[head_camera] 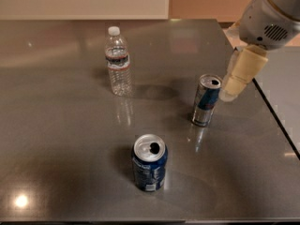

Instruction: Knock water bottle over

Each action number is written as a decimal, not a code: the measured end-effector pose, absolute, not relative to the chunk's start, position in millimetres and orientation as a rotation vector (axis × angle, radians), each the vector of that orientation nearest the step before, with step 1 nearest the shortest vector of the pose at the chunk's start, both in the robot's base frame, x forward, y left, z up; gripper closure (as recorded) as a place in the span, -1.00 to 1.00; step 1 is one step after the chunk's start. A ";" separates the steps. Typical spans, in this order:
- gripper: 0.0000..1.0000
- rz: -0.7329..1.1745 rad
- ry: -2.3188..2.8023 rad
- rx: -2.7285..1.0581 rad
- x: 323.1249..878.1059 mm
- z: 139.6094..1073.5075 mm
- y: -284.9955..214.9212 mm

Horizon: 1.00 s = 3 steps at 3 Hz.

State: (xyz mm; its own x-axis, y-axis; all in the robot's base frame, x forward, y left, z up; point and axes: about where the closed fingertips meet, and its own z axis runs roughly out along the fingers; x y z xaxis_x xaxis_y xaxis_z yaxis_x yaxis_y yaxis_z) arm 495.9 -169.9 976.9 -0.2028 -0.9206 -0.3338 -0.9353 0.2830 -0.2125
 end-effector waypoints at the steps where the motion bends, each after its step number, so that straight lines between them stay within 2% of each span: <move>1: -1.00 0.164 2.128 -1.632 521.9 973.6 -132.6; 3: -1.00 0.323 2.027 -1.572 553.6 970.3 -52.2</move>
Offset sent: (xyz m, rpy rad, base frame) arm 0.0693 0.1287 -0.0102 0.2810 0.0231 0.0425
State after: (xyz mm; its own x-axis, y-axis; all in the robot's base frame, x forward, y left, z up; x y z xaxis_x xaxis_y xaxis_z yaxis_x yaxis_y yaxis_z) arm 553.6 -52.2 970.3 -0.1657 -0.8158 -0.5541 -0.9475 0.2875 -0.1399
